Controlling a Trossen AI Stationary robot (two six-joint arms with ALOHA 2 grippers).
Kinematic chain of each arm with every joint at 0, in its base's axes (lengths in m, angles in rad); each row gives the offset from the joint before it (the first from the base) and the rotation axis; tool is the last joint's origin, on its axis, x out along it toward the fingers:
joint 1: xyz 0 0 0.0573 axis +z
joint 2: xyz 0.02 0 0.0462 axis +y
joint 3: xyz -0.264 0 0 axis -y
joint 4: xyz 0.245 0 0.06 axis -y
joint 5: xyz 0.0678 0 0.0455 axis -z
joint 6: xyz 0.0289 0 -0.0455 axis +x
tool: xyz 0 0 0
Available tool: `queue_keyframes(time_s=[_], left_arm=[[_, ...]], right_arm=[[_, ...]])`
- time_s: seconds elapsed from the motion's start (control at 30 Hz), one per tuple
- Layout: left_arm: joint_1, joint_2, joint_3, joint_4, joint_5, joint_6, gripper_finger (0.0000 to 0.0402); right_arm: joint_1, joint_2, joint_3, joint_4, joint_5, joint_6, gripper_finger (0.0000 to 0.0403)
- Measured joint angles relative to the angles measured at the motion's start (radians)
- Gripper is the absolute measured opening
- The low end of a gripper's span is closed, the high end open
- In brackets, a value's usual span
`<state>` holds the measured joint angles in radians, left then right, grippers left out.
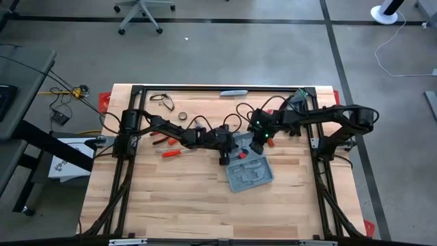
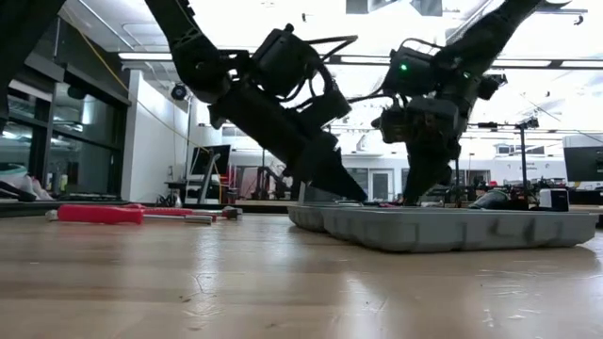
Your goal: Prefit tool cases
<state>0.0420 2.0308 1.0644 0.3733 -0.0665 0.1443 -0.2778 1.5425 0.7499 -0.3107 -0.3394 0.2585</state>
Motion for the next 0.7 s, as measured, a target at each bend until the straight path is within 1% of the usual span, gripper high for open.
queue_keyframes(time_s=[0.17, 0.27, 0.47, 0.6, 0.7], left_arm=[[-0.022, 0.0, 0.041, -0.065, 0.029, 0.007, 0.0], [-0.026, 0.0, 0.057, -0.111, 0.049, 0.016, 0.0], [-0.01, 0.018, 0.086, -0.228, 0.082, -0.029, 0.0], [-0.003, 0.037, 0.094, -0.228, 0.142, -0.059, 0.0], [-0.002, 0.05, 0.095, -0.214, 0.152, -0.069, 0.0]], right_arm=[[0.036, 0.0, -0.113, 0.132, 0.0, 0.103, 0.0], [0.051, 0.0, -0.149, 0.201, -0.002, 0.152, 0.0], [0.066, 0.0, -0.15, 0.221, 0.031, 0.167, 0.0], [0.066, 0.005, -0.149, 0.22, 0.026, 0.162, 0.0], [0.065, 0.024, -0.148, 0.228, -0.009, 0.16, 0.0]])
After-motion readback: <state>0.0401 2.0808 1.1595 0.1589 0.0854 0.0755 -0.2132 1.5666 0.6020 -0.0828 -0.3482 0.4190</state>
